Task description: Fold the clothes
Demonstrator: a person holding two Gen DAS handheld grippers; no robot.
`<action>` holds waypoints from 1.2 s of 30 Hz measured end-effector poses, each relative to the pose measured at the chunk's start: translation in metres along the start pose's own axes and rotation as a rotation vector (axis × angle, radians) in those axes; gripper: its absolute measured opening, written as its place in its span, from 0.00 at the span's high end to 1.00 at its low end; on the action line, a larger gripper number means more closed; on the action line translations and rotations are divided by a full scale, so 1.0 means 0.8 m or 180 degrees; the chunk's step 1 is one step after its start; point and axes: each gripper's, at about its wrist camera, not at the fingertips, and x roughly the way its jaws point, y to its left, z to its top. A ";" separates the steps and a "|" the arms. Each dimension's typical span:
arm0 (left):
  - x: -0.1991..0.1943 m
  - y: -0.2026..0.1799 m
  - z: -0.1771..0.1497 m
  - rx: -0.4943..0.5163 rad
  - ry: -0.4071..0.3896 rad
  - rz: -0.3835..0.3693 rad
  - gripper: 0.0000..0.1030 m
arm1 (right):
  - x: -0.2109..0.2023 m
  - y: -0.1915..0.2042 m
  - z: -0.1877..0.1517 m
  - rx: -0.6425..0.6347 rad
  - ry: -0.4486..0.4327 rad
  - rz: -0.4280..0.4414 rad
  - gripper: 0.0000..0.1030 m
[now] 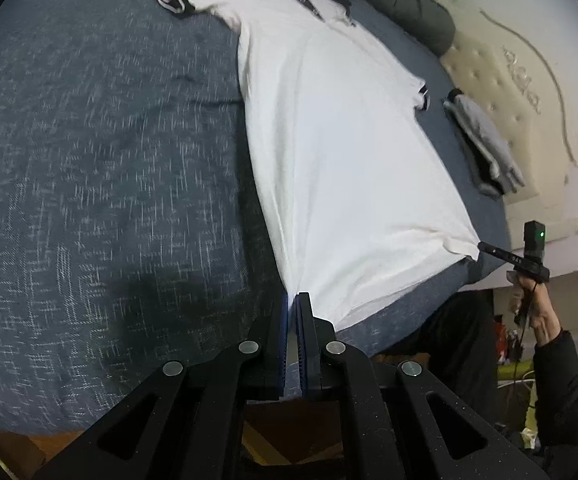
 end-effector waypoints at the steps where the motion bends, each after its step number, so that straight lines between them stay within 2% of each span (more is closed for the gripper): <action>1: 0.006 0.003 0.000 -0.0022 0.0023 0.0024 0.96 | 0.005 -0.004 -0.001 0.0010 0.0026 0.0022 0.98; 8: 0.023 0.024 -0.003 -0.0210 0.0010 0.0030 0.94 | 0.019 -0.008 -0.002 0.0090 0.0038 0.0230 0.97; 10: 0.022 0.028 -0.004 -0.0250 -0.0029 -0.0016 0.84 | 0.015 -0.008 0.000 0.0097 0.0019 0.0232 0.89; 11: 0.021 0.030 -0.004 -0.0272 -0.0047 -0.0044 0.78 | 0.014 -0.009 0.001 0.0104 0.0018 0.0258 0.75; 12: 0.021 0.033 -0.005 -0.0297 -0.0055 -0.0070 0.66 | 0.013 -0.008 0.002 0.0107 0.0019 0.0278 0.60; 13: 0.022 0.034 -0.005 -0.0317 -0.0057 -0.0083 0.58 | 0.014 -0.006 0.003 0.0090 0.0027 0.0274 0.58; 19: 0.042 0.037 -0.009 -0.0316 0.0031 -0.0094 0.58 | 0.035 0.005 0.004 -0.0006 0.0190 0.0236 0.58; 22: 0.044 0.032 -0.009 -0.0261 0.0044 -0.0070 0.62 | 0.042 0.005 0.005 -0.0017 0.0215 0.0218 0.60; 23: 0.045 0.030 -0.009 -0.0242 0.0048 -0.0062 0.69 | 0.043 0.004 0.006 -0.0015 0.0210 0.0223 0.73; 24: 0.046 0.028 -0.010 -0.0224 0.0052 -0.0054 0.89 | 0.043 0.004 0.007 -0.0018 0.0207 0.0230 0.91; 25: 0.046 0.026 -0.010 -0.0205 0.0056 -0.0045 0.95 | 0.042 0.005 0.007 -0.0031 0.0206 0.0231 0.94; 30: 0.046 0.016 -0.011 -0.0109 0.0070 -0.0006 0.95 | 0.011 0.009 0.011 -0.0092 0.0010 0.0290 0.97; 36: -0.010 0.002 -0.018 0.0068 -0.0022 0.0024 0.96 | -0.061 0.012 0.015 -0.0238 -0.0225 0.0341 0.97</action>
